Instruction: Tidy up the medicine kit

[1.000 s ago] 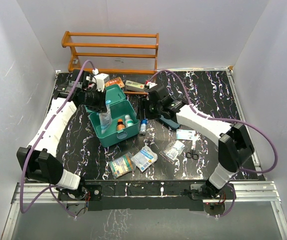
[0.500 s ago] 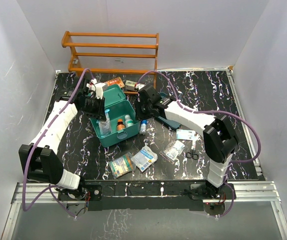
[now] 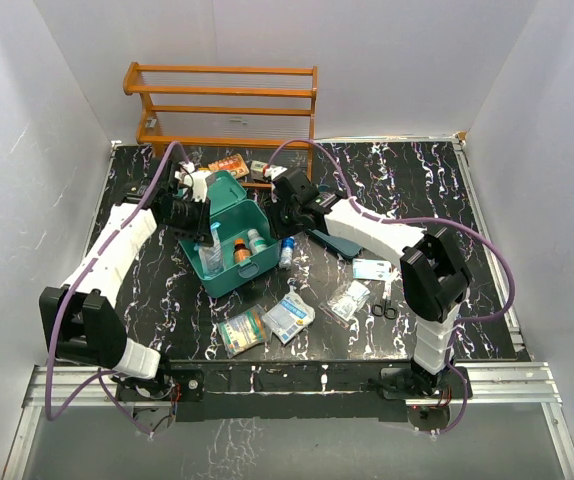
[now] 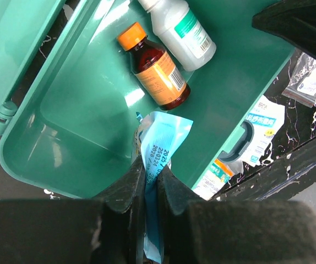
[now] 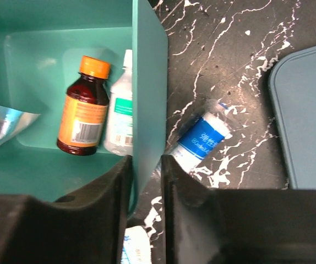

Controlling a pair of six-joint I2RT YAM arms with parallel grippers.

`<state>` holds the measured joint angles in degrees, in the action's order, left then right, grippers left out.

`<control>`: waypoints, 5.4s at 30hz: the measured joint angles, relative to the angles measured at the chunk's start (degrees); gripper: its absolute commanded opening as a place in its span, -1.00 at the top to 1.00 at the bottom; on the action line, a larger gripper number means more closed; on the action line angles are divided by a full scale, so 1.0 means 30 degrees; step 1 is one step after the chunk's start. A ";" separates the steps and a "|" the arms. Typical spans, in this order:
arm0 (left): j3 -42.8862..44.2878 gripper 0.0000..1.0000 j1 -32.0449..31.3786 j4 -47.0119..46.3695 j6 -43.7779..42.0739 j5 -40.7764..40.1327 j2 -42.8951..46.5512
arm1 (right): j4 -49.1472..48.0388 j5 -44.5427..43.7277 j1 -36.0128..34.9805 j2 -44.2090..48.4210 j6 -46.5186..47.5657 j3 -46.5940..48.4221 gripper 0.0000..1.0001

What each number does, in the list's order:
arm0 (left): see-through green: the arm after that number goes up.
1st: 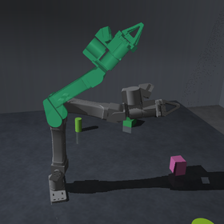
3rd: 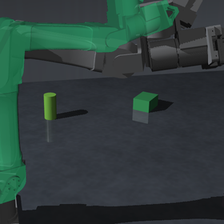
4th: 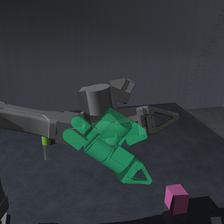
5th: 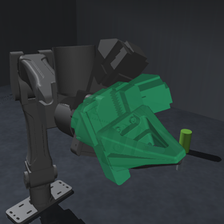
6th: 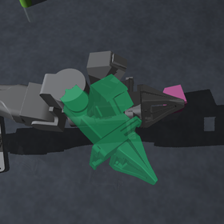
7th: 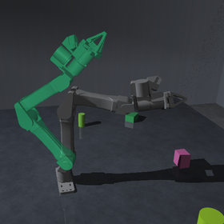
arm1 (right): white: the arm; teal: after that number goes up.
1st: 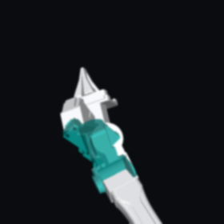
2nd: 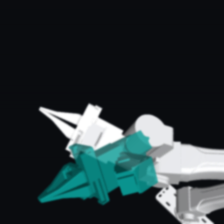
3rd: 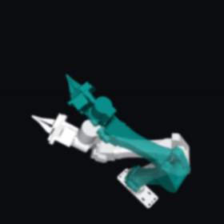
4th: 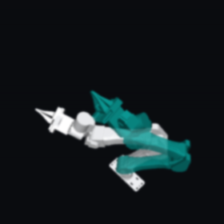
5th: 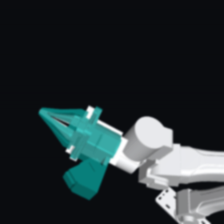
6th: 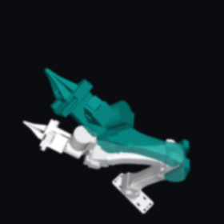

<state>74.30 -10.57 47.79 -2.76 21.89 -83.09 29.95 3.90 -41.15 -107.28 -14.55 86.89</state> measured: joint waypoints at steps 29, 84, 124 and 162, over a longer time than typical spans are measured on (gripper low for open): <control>-0.2448 0.24 0.0364 -0.3279 -0.0517 0.1202 -0.2820 | -0.1078 -0.4976 0.0488 0.1005 -0.0124 0.0736 -0.13; -0.5901 0.09 -0.3388 -0.6776 0.3468 -1.2473 0.0197 | -0.3716 -0.2324 0.0882 0.3402 -0.1064 -0.2994 -0.13; -0.6484 0.48 -0.4393 -0.8925 0.4000 -1.2517 -0.2703 | -0.4051 -0.2324 0.0882 0.3497 -0.1370 -0.3045 -0.11; -0.2448 -0.97 -0.4393 -0.6579 0.6033 -1.0134 0.9384 | -0.1537 -0.1719 -0.3206 1.0316 -0.5872 -0.9719 -0.19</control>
<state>66.96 -23.75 28.05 15.33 -8.51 -54.94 25.34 -1.26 -50.76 -76.34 -32.16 57.74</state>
